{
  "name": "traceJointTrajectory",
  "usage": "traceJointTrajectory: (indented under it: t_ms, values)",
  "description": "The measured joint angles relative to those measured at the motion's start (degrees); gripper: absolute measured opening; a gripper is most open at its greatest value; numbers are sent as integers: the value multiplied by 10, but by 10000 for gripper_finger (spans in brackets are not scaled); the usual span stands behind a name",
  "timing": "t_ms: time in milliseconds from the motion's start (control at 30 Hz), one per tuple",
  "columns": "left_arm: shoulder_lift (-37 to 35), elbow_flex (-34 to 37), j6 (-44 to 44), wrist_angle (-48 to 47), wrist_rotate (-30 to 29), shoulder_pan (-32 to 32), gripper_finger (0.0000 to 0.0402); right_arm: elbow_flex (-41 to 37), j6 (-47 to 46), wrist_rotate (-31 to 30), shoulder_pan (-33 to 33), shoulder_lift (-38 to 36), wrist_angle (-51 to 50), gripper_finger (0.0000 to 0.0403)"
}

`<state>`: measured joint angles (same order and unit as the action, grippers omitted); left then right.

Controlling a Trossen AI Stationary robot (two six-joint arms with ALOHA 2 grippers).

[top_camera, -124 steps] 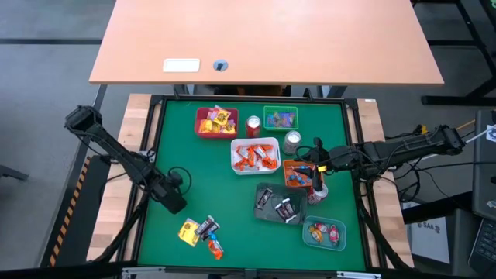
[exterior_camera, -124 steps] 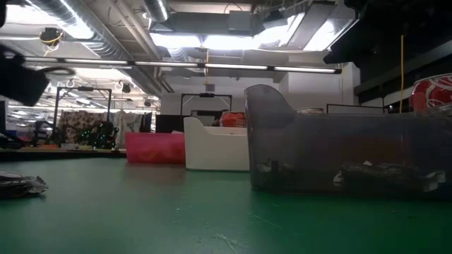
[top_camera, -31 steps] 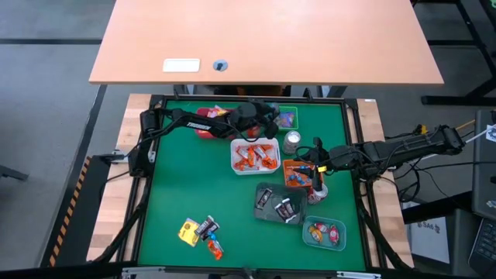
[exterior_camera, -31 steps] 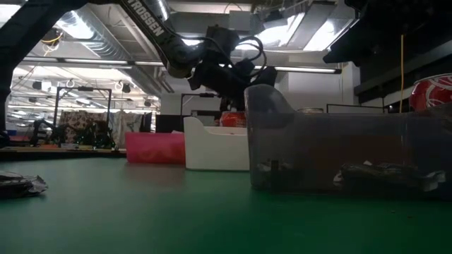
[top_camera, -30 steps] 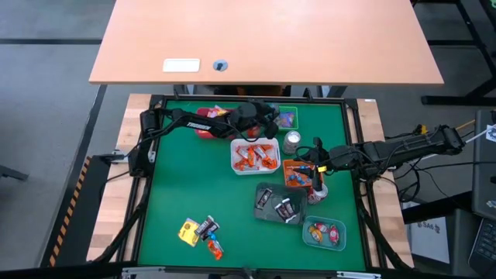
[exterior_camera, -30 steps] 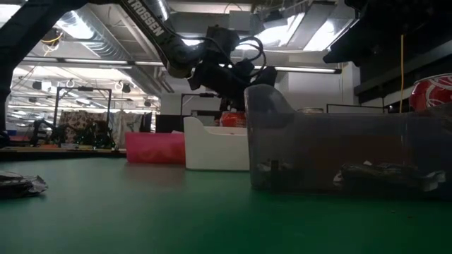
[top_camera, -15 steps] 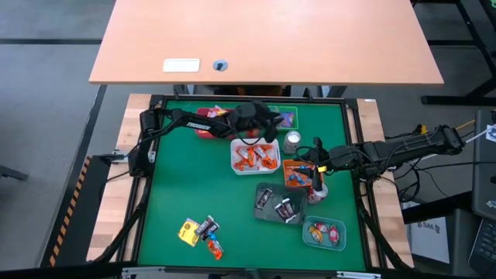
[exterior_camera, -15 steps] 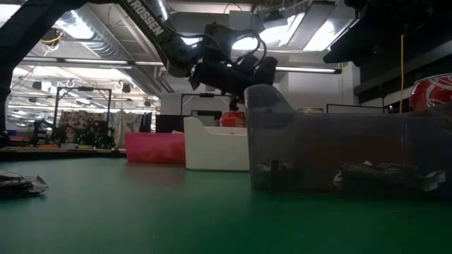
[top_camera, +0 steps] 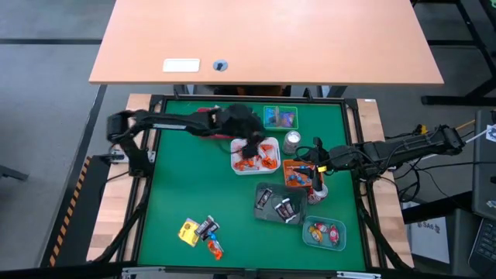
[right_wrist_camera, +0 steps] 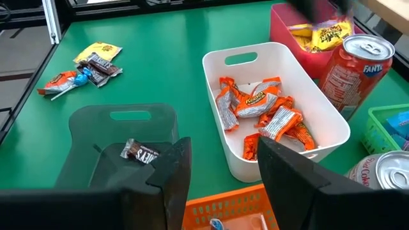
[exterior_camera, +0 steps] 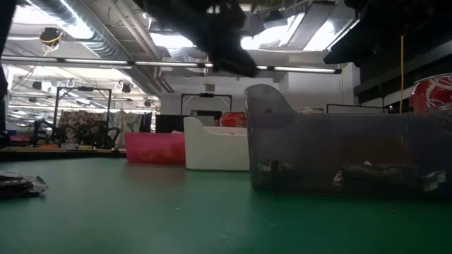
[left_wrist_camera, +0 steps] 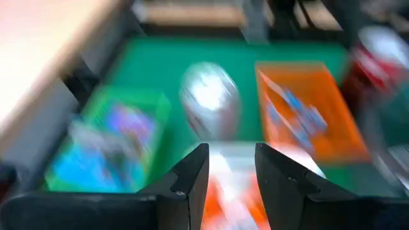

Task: Sort candy
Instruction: Put the brown chocolate bar into the black bin

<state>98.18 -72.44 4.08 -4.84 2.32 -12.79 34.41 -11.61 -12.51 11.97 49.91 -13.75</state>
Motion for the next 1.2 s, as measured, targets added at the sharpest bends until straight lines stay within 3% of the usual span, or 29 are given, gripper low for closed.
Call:
traceJointTrajectory:
  t_ms: [167,333,533,933,1200]
  values:
    - [-67,0,-61,-242,2,75,117,0,0,0,0,0,-1,179]
    - [-73,1,-144,-369,1,177,117,0,-1,0,0,0,0,179]
    - [-63,1,-255,-396,-16,290,117,0,-1,0,0,0,-1,179]
    - [-45,1,-574,-410,-174,466,117,0,-1,1,0,0,-1,179]
    - [13,1,-686,-411,-179,527,117,0,-1,1,0,0,-1,179]
